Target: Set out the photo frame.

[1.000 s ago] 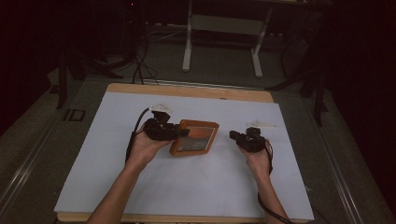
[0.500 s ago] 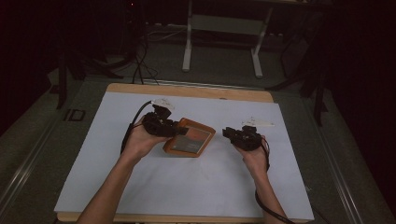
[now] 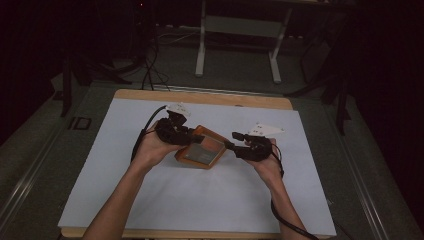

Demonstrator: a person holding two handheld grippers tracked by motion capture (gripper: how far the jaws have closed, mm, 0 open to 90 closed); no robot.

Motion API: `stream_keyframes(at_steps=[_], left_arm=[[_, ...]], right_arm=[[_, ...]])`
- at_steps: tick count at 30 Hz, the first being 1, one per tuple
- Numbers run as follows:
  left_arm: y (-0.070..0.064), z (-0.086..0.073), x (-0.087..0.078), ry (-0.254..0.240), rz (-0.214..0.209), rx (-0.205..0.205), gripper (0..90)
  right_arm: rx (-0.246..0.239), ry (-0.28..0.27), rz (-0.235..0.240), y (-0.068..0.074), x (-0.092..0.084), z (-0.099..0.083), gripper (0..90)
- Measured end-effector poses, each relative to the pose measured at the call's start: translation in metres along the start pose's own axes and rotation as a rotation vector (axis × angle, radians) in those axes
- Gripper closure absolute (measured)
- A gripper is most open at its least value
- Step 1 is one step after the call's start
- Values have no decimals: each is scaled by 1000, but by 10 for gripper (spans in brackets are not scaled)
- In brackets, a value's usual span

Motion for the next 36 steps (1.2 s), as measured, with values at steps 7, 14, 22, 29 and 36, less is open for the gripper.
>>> stream_keyframes(at_steps=[7, 14, 22, 29, 36], left_arm=[[-4, 7, 5, 6, 0, 40, 685], [-9, 14, 9, 18, -8, 89, 684], [-10, 16, 13, 2, -23, 103, 677], [-8, 17, 16, -11, -25, 98, 639], [-9, 19, 19, -19, -30, 94, 545]], right_arm=[[-88, 3, 29, 12, 7, 12, 397], [-175, 18, 66, 21, 19, 24, 341], [-215, 11, 96, 24, 21, 27, 366], [-218, 13, 103, 19, 10, 23, 508], [-221, 6, 123, 15, 3, 18, 605]])
Point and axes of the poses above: each handheld gripper's, and its own axes: x roughly forward along the jaws, z roughly out of its top, y roughly to its left, the point moved 3 cm from there along x, roughly forward along the jaws, and after that the axes turned 7 degrees about y, right-handed, at the moved point
